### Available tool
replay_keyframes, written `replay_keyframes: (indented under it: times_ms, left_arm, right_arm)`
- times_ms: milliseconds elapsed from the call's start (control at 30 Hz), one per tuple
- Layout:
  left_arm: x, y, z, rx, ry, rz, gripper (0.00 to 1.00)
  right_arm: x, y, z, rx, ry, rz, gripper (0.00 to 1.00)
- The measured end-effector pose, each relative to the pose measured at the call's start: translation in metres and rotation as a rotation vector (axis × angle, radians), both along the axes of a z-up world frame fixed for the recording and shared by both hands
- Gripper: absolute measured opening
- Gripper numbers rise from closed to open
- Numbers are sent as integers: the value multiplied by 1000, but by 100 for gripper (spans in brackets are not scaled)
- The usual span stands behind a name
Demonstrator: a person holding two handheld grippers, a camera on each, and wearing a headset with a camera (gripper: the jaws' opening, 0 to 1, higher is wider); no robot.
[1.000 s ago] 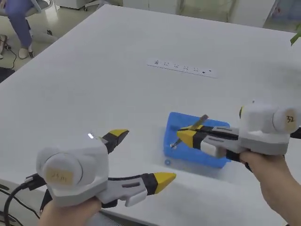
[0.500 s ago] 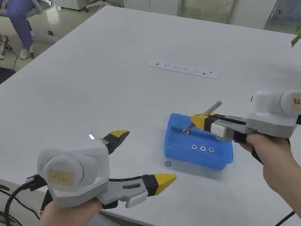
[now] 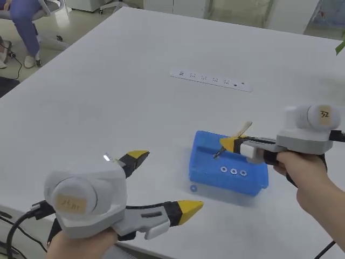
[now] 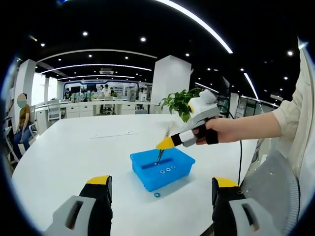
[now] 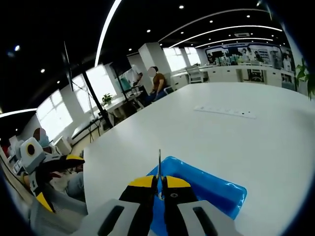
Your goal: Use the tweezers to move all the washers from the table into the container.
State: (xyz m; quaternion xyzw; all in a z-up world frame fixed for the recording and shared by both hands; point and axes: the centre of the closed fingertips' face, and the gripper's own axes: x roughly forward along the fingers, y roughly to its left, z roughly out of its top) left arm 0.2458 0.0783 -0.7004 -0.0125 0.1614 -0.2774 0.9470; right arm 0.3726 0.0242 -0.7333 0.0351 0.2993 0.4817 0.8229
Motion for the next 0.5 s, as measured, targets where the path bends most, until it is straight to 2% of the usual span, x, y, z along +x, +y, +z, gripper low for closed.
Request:
replay_keyframes:
  times_ms: [267,400,500]
  left_arm:
    - [1,1,0,-3,-1,6,85]
    - [1,1,0,-2,-2,7,85]
    - [1,1,1,-4,-3,8,85]
  right_arm:
    - [5,-2,-18,-58,21,-3,3]
    - [6,-1,-23,-59,39,-2,3]
    - [6,-1,-29,-87,36,7,3]
